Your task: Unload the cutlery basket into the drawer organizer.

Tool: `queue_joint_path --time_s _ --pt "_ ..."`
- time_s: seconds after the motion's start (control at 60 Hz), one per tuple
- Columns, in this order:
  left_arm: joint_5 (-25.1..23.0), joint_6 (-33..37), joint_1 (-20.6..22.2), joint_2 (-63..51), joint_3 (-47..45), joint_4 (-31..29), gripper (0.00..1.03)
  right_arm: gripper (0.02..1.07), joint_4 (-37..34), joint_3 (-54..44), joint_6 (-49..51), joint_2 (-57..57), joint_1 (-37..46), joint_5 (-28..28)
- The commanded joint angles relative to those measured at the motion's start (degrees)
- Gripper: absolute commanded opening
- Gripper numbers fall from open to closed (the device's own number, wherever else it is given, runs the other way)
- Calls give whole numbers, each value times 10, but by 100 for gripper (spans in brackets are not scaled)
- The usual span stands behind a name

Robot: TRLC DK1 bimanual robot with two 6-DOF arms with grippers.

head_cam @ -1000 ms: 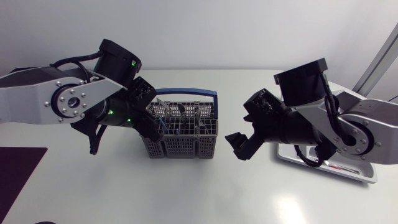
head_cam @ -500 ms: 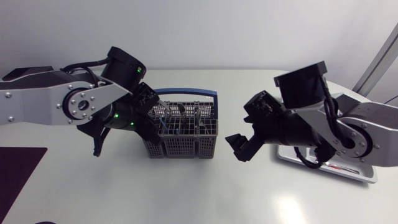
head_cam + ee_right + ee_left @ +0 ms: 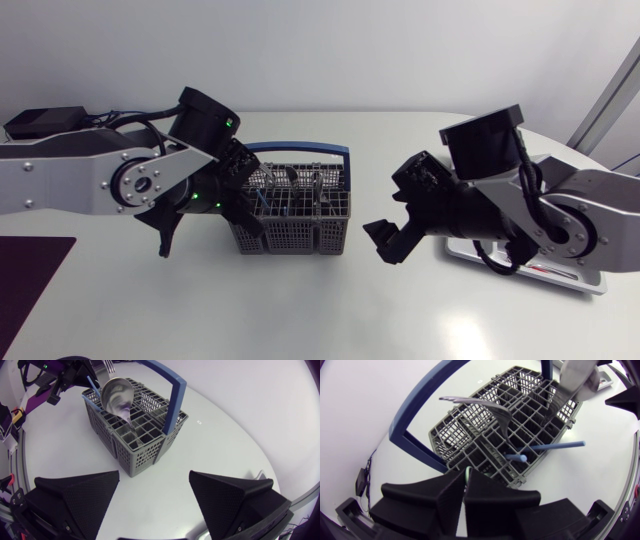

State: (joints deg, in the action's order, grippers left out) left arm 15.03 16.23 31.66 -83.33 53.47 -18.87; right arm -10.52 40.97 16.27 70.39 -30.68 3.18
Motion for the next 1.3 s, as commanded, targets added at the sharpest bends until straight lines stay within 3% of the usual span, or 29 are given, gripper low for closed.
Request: queue_joint_path --time_s 0.0,0.45,1.283 --pt "12 -7 9 18 -22 6 23 102 2 -15 -9 -5 2 1" --pt "50 20 28 73 -27 11 22 102 0 -12 -9 -11 1 1" --pt "81 22 63 153 -19 -91 22 102 -45 22 -19 -47 -84 -9"
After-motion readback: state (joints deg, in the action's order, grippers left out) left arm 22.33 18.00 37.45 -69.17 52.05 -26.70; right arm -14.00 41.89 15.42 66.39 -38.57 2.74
